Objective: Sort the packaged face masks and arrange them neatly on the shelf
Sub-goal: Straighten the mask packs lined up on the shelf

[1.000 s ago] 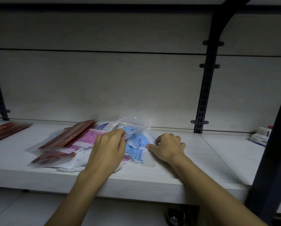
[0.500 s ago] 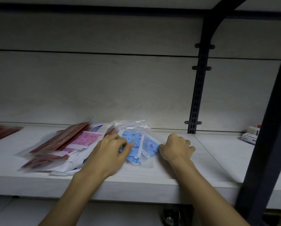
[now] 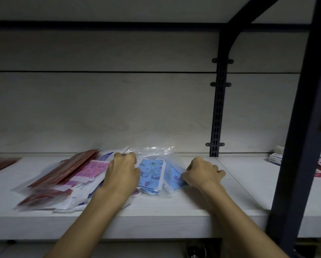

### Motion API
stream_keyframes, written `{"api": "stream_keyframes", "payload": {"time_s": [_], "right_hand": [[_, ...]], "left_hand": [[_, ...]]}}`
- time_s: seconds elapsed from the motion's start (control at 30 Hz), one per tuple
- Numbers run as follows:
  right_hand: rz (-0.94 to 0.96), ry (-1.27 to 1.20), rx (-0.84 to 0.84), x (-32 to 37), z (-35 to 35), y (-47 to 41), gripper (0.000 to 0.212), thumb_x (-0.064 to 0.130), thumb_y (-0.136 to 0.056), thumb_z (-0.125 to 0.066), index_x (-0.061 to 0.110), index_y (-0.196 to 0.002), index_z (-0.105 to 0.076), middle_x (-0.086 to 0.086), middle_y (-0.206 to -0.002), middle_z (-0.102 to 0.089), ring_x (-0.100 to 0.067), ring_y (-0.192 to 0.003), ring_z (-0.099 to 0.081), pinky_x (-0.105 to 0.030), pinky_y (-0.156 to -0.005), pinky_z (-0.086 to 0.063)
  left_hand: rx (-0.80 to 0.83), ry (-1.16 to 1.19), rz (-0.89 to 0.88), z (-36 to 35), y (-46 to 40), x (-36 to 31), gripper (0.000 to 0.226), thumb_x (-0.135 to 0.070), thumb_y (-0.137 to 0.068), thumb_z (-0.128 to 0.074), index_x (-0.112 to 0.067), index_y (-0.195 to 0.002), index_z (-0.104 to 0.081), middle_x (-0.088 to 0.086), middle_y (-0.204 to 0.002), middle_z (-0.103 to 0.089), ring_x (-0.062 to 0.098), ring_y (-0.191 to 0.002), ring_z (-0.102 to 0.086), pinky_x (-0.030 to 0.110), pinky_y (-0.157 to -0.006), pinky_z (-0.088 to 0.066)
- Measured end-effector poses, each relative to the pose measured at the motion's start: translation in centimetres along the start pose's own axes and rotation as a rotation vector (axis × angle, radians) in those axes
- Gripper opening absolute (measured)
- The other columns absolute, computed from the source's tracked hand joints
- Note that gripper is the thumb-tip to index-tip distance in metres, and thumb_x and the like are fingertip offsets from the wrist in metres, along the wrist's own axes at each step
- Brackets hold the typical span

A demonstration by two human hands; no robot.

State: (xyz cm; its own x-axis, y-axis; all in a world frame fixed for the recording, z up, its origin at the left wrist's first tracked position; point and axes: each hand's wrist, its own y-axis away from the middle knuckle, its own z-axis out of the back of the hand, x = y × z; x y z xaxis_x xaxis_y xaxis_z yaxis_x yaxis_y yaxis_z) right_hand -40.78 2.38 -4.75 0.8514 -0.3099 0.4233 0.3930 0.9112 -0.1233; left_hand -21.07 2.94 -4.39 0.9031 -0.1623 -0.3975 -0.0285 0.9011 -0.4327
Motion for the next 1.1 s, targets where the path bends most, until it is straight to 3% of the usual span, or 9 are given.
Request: {"api": "stream_keyframes", "payload": {"time_s": [0.13,0.3,0.4,0.53,0.67,0.73,0.83,0.93,1.1], "right_hand": [[0.014,-0.052,-0.035,-1.6,0.8,0.1,0.02,0.013,-0.072,-0.063,0.018,-0.088,-0.052,-0.003,-0.098,-0.059,-0.028,-0.104,-0.055,-0.039,-0.086,-0.024],[0.005,-0.156,0.115,-2.6,2.3,0.3,0.028,0.012,-0.07,-0.068,0.018,-0.079,-0.042,0.0,-0.091,-0.053,-0.023,-0.094,-0.052,-0.036,-0.092,-0.032],[0.012,-0.252,0.195,-2.6,2.3,0.1,0.043,0.023,-0.045,-0.074,0.014,-0.086,-0.062,-0.001,-0.09,-0.065,-0.021,-0.09,-0.061,-0.043,-0.097,-0.046],[0.044,-0.394,0.146,-2.9,1.7,-0.2,0.064,0.059,-0.034,-0.066,0.014,-0.079,-0.065,0.0,-0.083,-0.068,-0.022,-0.086,-0.064,-0.045,-0.095,-0.049],[0.09,-0.412,0.088,-3.3,2.0,0.5,0.019,0.028,-0.064,-0.062,0.018,-0.081,-0.061,-0.006,-0.093,-0.067,-0.027,-0.087,-0.065,-0.043,-0.089,-0.053],[0.146,-0.43,0.021,-3.4,2.6,1.3,0.004,0.019,-0.076,-0.061,0.018,-0.08,-0.059,-0.007,-0.091,-0.067,-0.029,-0.085,-0.066,-0.037,-0.084,-0.054],[0.24,-0.517,-0.141,-3.4,3.9,2.8,0.007,0.015,-0.083,-0.06,0.016,-0.075,-0.059,-0.006,-0.077,-0.07,-0.027,-0.079,-0.067,-0.035,-0.074,-0.055],[0.315,-0.676,-0.163,-2.6,5.7,4.5,0.011,0.011,-0.085,-0.062,0.016,-0.075,-0.06,-0.001,-0.055,-0.068,-0.015,-0.066,-0.069,-0.029,-0.066,-0.054],[0.423,-0.785,-0.085,-0.3,7.9,6.9,0.013,0.014,-0.086,-0.068,0.017,-0.094,-0.059,0.004,-0.061,-0.069,-0.004,-0.067,-0.063,-0.022,-0.069,-0.048]], "left_hand": [[0.102,-0.177,0.045,0.0,-0.4,-0.6,0.044,-0.038,-0.086,-0.064,-0.012,-0.121,-0.055,0.012,-0.125,-0.055,0.033,-0.115,-0.051,0.034,-0.088,-0.044],[0.153,-0.299,0.092,0.5,-0.6,-2.0,0.046,-0.04,-0.084,-0.069,-0.01,-0.114,-0.052,0.011,-0.126,-0.053,0.032,-0.118,-0.051,0.034,-0.088,-0.042],[0.175,-0.276,0.139,0.9,-0.8,-2.6,0.046,-0.035,-0.08,-0.074,-0.01,-0.111,-0.051,0.011,-0.126,-0.054,0.031,-0.118,-0.051,0.034,-0.081,-0.041],[0.176,-0.231,0.163,1.4,-0.6,-3.0,0.045,-0.034,-0.076,-0.075,-0.013,-0.107,-0.051,0.009,-0.123,-0.055,0.03,-0.115,-0.051,0.03,-0.075,-0.038],[0.091,-0.202,0.178,2.1,0.4,-3.2,0.038,-0.037,-0.081,-0.068,-0.014,-0.106,-0.054,0.01,-0.123,-0.057,0.031,-0.115,-0.052,0.031,-0.078,-0.039],[0.027,-0.123,0.176,2.8,1.3,-3.2,0.032,-0.039,-0.08,-0.069,-0.015,-0.095,-0.054,0.011,-0.117,-0.06,0.032,-0.112,-0.054,0.031,-0.078,-0.04],[-0.13,0.057,0.183,4.3,2.7,-3.0,0.031,-0.041,-0.079,-0.071,-0.016,-0.075,-0.053,0.011,-0.095,-0.064,0.034,-0.1,-0.059,0.031,-0.071,-0.04],[-0.287,0.222,0.201,6.0,4.2,-2.4,0.028,-0.04,-0.079,-0.072,-0.016,-0.075,-0.057,0.007,-0.08,-0.062,0.032,-0.089,-0.061,0.03,-0.066,-0.036],[-0.485,0.387,0.246,8.7,7.0,-0.3,0.03,-0.038,-0.078,-0.074,-0.016,-0.074,-0.055,0.0,-0.071,-0.064,0.023,-0.071,-0.061,0.029,-0.062,-0.041]]}}
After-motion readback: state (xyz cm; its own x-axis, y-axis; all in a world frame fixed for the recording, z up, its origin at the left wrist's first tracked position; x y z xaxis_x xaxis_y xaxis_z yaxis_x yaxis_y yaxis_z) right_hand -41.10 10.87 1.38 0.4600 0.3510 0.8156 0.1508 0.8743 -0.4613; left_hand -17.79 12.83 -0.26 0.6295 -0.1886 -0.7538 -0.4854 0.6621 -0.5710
